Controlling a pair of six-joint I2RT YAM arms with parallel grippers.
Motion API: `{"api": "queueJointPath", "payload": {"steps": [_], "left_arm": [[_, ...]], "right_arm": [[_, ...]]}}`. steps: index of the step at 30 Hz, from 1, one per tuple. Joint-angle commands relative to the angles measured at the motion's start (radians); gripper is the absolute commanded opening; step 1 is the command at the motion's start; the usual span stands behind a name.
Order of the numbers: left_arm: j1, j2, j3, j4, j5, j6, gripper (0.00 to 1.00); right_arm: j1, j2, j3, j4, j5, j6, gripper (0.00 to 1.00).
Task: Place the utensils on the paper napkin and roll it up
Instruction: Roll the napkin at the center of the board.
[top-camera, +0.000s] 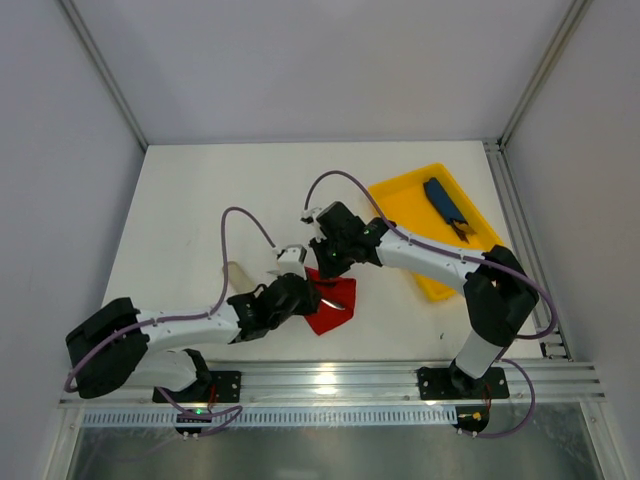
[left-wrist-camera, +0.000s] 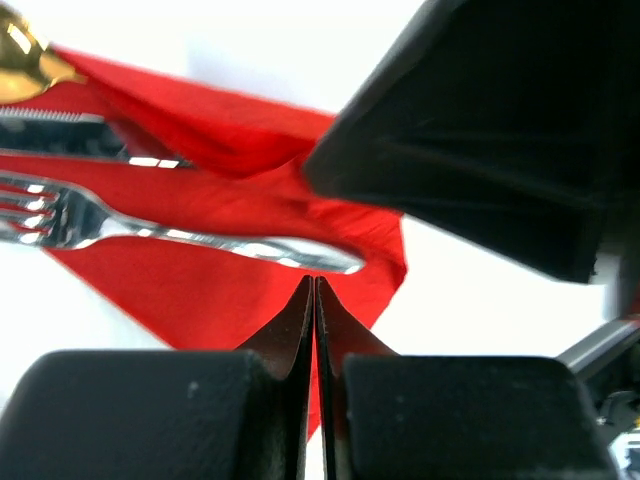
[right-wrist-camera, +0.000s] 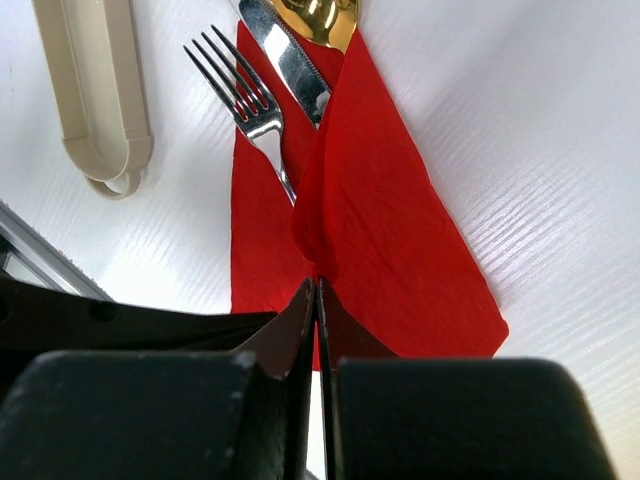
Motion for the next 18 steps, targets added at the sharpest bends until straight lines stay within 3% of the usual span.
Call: {"api": "queueJointPath", "payload": {"steps": [1, 11, 18], "left_arm": [[-0.006, 0.004, -0.041, 0.071, -0.001, 0.014, 0.0], [-0.04, 0.071, -0.025, 0.079, -0.064, 0.02, 0.0], [-0.046, 0.094, 0.007, -0.02, -0.133, -0.012, 0.0]], "right_arm": [[0.009, -0.035, -0.001, 0.024, -0.015, 0.012, 0.04], [0.018, -0.036, -0.004, 0.032, -0.035, 0.028, 0.04], [0.024, -0.033, -0.016, 0.047, -0.032, 0.031, 0.04]]}}
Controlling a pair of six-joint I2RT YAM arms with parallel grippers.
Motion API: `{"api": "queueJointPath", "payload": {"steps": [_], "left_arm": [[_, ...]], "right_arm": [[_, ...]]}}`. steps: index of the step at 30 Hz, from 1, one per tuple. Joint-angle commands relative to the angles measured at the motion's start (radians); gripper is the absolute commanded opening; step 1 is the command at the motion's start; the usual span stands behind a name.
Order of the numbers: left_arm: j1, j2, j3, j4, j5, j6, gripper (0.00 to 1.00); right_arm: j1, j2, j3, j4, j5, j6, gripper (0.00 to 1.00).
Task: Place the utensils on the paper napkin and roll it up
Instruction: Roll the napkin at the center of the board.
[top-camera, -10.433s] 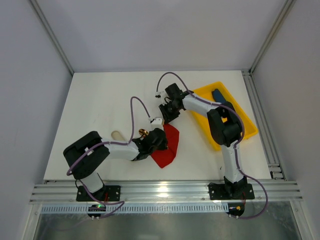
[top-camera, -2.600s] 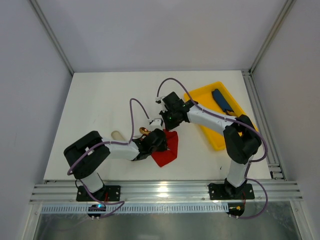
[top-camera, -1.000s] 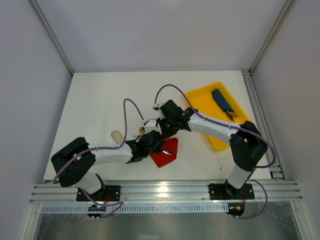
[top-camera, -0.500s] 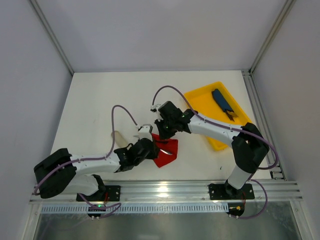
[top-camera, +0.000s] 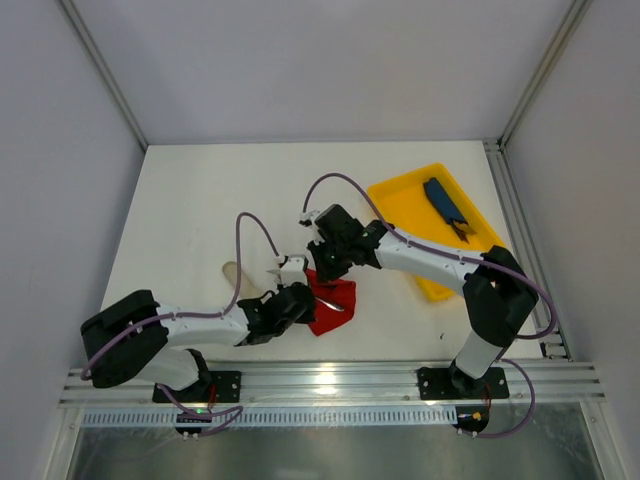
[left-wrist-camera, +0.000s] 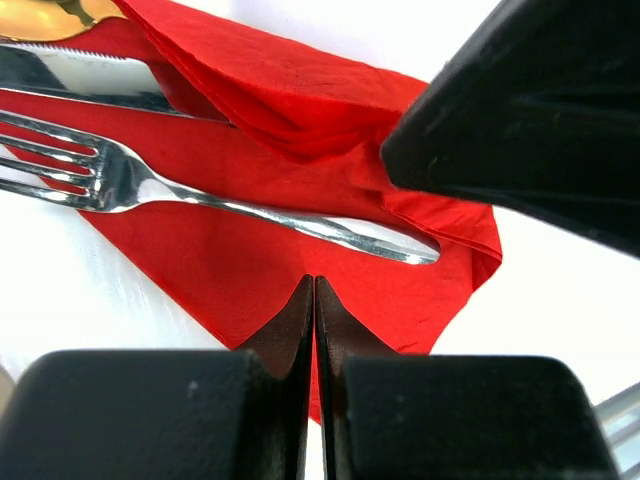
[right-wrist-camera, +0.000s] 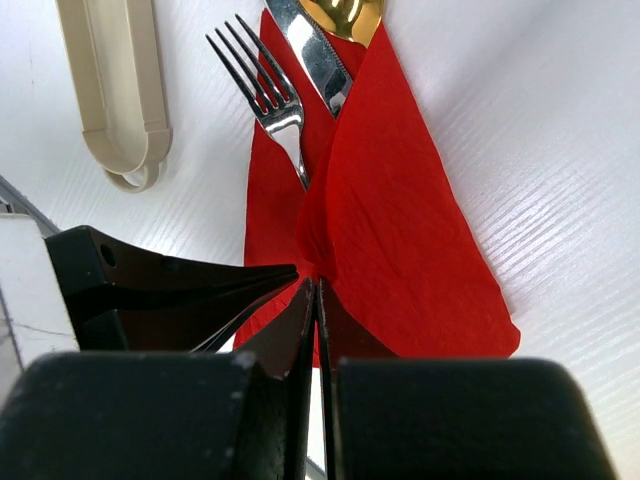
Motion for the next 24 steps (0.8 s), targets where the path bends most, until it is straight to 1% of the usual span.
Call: {"api": "queueJointPath", "payload": {"steps": [1, 5, 11, 24], "left_arm": [[-0.007, 0.004, 0.05, -0.03, -0.075, -0.008, 0.0], [-0.007, 0.016, 0.046, 0.006, -0.08, -0.003, 0.0], [-0.009, 0.047, 0.08, -0.018, -0.1, 0.008, 0.0], [-0.007, 0.098, 0.093, 0.002, -0.091, -0.001, 0.0]], "right_arm": [[0.011, -0.035, -0.009, 0.039, -0.009, 0.009, 0.04], [0.013, -0.036, -0.024, 0.039, -0.003, 0.006, 0.04], [0.013, -0.047, -0.015, 0.032, 0.002, 0.005, 0.04], [0.014, -0.04, -0.009, 0.035, -0.009, 0.009, 0.04]]}}
